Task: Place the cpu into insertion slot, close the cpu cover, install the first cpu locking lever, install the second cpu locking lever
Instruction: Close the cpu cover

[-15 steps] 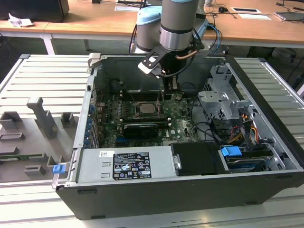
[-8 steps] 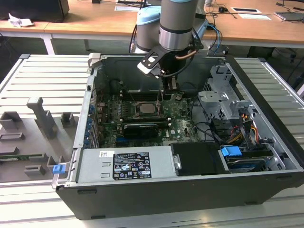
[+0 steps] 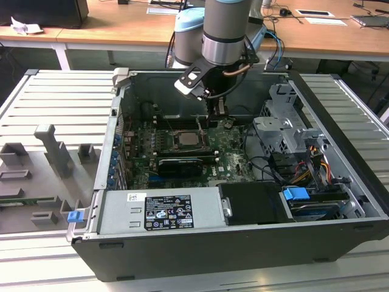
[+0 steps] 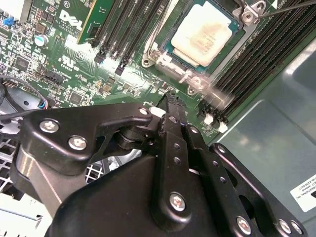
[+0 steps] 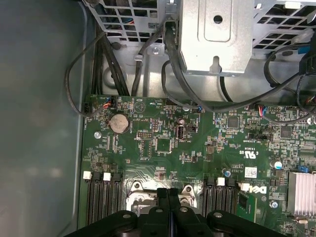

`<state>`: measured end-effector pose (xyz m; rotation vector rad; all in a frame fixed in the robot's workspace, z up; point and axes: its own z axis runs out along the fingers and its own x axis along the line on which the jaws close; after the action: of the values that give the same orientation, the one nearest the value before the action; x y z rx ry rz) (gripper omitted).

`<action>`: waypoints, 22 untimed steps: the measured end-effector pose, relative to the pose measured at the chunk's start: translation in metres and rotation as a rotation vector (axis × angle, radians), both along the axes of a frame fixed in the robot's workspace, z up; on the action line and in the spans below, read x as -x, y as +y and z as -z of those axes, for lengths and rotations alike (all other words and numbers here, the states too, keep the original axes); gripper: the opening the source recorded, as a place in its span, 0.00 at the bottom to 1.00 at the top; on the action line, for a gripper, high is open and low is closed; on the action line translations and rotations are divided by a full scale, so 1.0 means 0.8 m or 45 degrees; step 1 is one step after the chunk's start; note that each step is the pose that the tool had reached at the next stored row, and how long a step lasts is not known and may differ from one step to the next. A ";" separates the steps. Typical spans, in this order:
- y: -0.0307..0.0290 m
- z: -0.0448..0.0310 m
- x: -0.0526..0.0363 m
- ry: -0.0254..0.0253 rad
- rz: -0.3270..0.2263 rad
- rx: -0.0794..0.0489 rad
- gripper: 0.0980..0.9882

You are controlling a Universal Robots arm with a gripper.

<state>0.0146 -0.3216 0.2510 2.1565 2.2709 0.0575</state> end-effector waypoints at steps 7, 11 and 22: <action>0.0000 0.0000 0.003 0.0000 0.000 0.000 0.01; 0.0000 0.0001 0.005 0.0000 0.000 0.000 0.01; 0.0000 0.0005 0.012 0.0000 0.000 0.000 0.01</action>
<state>0.0047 -0.3216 0.2506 2.1565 2.2709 0.0576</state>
